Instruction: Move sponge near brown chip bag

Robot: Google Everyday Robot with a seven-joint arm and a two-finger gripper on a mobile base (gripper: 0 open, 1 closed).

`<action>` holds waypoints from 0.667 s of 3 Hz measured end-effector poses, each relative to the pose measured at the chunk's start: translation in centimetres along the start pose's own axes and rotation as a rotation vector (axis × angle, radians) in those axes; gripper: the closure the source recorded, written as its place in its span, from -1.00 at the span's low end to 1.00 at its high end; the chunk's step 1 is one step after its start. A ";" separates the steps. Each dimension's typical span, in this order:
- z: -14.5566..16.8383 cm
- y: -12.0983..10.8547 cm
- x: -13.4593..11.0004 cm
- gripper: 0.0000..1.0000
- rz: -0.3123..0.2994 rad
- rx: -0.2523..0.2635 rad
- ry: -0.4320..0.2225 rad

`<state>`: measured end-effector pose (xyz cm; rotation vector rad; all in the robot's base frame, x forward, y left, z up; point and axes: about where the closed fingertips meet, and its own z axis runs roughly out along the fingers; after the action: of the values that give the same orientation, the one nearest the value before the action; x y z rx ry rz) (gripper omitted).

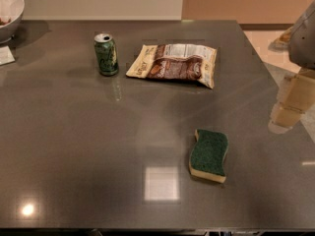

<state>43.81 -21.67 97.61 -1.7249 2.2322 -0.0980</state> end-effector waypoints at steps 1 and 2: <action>-0.1 0.0 -0.1 -1.00 -0.003 0.002 -0.001; 0.2 0.3 -0.6 -1.00 -0.048 -0.021 -0.009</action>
Offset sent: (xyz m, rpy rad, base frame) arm -0.0036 0.0142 -0.0099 -0.0023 0.0585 0.1283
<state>43.72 -20.98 97.50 -1.7866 2.1938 -0.0778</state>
